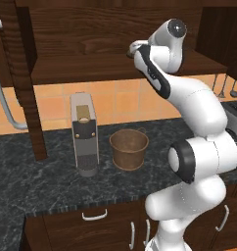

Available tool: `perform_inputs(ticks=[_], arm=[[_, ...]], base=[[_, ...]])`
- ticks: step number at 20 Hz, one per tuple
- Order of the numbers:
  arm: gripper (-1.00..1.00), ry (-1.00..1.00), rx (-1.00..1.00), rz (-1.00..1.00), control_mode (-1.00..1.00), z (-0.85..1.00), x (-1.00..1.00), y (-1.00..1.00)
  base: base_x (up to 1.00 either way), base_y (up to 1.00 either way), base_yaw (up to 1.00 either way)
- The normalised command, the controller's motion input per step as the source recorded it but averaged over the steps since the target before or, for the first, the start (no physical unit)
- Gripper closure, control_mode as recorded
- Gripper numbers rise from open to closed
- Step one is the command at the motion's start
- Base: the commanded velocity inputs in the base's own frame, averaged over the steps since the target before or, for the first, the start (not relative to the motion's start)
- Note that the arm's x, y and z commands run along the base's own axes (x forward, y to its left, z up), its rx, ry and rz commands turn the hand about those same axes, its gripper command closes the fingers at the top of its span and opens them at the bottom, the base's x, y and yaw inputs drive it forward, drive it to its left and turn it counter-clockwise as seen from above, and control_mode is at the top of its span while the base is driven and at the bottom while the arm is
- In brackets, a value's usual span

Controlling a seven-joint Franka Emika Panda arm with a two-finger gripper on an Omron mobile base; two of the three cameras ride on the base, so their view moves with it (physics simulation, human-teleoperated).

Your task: Open the cabinet, pick up the bread from the cabinet and place it in the basket. Then move the basket to the dining counter.

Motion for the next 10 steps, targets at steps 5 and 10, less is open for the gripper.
perform_inputs(ticks=[5,10], arm=[[-1.0,0.0,0.0,0.02,-1.0,-0.02,0.42,0.0],[-1.0,0.01,0.0,0.0,-1.0,-0.13,0.45,0.0]], base=[[0.0,0.0,0.0],[0.0,0.0,0.0]])
